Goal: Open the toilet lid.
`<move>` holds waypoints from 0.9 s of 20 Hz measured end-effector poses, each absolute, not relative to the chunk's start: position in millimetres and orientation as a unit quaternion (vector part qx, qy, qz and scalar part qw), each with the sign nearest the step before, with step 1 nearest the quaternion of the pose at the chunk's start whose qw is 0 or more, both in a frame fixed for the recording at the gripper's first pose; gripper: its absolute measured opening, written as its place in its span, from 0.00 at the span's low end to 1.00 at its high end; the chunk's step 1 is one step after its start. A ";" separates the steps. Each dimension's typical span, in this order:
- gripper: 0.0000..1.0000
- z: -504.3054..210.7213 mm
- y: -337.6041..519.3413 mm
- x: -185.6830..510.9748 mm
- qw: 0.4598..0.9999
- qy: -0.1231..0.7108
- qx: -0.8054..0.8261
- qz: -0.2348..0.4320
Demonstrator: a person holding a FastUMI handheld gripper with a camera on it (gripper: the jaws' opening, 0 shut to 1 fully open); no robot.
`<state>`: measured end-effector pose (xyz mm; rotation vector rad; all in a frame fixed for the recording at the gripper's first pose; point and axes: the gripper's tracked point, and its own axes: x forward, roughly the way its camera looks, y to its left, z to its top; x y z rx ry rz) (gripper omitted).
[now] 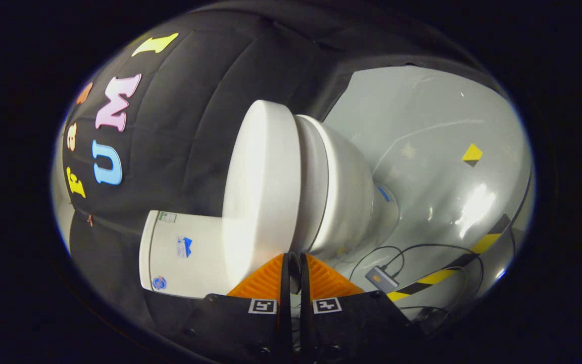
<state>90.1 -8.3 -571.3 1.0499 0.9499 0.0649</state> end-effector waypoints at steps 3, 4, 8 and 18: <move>0.12 -552.4 -9.3 94.5 0.778 0.441 0.448 0.003; 0.12 -543.3 -8.8 96.1 0.783 0.437 0.443 0.003; 0.09 -498.7 -3.3 98.8 0.802 0.416 0.429 0.011; 0.06 -395.3 42.2 105.3 0.872 0.389 0.297 0.007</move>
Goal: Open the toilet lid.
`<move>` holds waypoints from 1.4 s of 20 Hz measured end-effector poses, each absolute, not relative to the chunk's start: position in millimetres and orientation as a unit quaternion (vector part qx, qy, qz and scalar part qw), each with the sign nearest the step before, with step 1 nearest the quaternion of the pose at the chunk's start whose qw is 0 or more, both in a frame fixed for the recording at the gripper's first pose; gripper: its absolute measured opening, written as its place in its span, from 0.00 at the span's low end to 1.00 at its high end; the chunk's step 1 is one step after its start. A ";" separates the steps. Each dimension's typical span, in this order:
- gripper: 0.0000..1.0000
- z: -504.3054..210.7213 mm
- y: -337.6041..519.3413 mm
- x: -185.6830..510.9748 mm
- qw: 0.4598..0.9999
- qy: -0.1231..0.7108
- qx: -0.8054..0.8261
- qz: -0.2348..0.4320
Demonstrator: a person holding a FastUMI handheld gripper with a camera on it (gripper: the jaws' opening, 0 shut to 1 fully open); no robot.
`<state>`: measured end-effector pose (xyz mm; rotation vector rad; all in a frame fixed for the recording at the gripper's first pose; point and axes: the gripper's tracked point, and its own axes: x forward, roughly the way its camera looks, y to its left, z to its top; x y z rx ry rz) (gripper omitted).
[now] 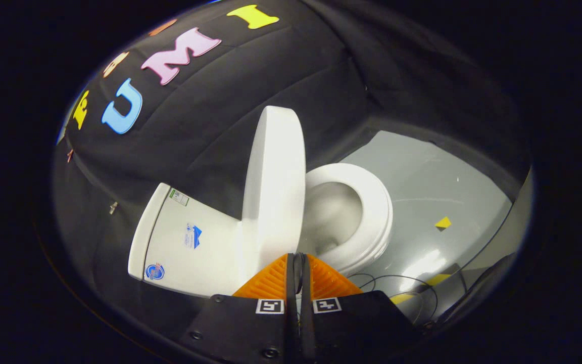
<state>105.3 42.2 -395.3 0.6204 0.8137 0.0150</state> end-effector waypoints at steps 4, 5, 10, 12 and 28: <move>0.06 -367.4 64.4 105.2 0.888 0.377 0.263 0.003; 0.06 -360.4 69.9 104.3 0.889 0.374 0.263 0.003; 0.06 -336.3 98.5 104.7 0.905 0.355 0.234 0.008; 0.06 -327.4 111.8 105.1 0.913 0.348 0.214 0.011; 0.11 -280.8 223.4 104.3 0.948 0.296 0.106 0.051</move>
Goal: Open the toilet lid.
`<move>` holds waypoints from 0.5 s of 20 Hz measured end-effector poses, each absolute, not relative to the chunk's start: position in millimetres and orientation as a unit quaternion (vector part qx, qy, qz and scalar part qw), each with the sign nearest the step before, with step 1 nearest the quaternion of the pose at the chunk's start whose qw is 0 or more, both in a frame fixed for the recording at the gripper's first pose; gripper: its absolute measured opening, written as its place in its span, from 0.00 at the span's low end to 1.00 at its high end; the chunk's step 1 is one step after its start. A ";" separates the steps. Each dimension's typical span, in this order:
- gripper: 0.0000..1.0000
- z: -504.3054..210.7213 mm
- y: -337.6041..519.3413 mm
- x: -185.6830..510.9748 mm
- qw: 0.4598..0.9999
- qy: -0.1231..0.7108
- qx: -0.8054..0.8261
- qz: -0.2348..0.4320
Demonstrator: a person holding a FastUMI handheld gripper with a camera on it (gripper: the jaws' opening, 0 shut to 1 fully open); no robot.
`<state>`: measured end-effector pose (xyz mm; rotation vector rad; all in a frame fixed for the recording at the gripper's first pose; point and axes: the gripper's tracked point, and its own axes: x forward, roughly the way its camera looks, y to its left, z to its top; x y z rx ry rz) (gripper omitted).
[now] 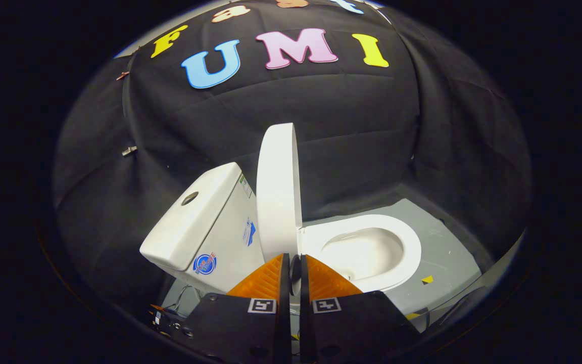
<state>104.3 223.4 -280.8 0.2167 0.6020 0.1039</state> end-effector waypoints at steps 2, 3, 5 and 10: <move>0.11 -279.5 233.0 103.3 0.951 0.290 0.095 0.053; 0.11 -278.5 239.2 103.8 0.952 0.287 0.090 0.055; 0.12 -277.3 247.6 103.2 0.953 0.284 0.083 0.060; 0.12 -275.5 272.1 101.7 0.956 0.278 0.067 0.073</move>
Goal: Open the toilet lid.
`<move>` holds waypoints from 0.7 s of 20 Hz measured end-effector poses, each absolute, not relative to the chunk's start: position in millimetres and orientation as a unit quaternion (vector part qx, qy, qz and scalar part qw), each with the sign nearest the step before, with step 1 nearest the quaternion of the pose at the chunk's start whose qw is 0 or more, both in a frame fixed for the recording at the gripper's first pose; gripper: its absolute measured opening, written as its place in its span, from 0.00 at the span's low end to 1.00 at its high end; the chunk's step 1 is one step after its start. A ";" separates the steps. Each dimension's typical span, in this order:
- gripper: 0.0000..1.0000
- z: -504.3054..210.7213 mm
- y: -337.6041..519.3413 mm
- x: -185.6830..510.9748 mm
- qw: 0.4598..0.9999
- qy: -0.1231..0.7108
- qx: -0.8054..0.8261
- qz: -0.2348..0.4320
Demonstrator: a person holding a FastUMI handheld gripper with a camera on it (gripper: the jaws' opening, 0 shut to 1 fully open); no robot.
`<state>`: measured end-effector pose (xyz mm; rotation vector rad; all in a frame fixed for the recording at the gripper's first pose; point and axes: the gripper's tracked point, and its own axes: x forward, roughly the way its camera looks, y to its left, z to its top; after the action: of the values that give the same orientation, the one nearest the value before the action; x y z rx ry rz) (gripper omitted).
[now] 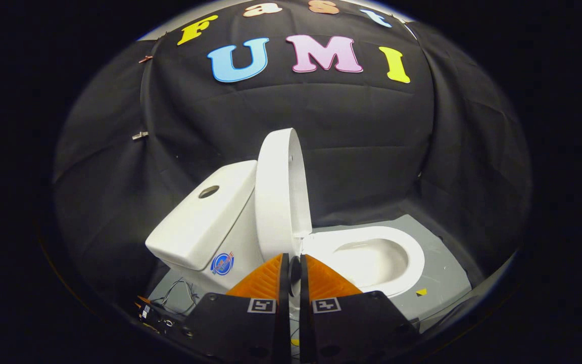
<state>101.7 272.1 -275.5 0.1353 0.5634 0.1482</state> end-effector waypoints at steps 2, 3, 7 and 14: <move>0.12 -275.2 280.4 100.4 0.956 0.276 0.060 0.078; 0.12 -275.4 286.1 101.0 0.956 0.276 0.059 0.080; 0.12 -276.3 304.3 100.7 0.956 0.275 0.046 0.090; 0.12 -277.9 330.4 96.1 0.955 0.275 0.028 0.106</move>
<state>96.1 330.4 -277.9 0.0562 0.5578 0.2145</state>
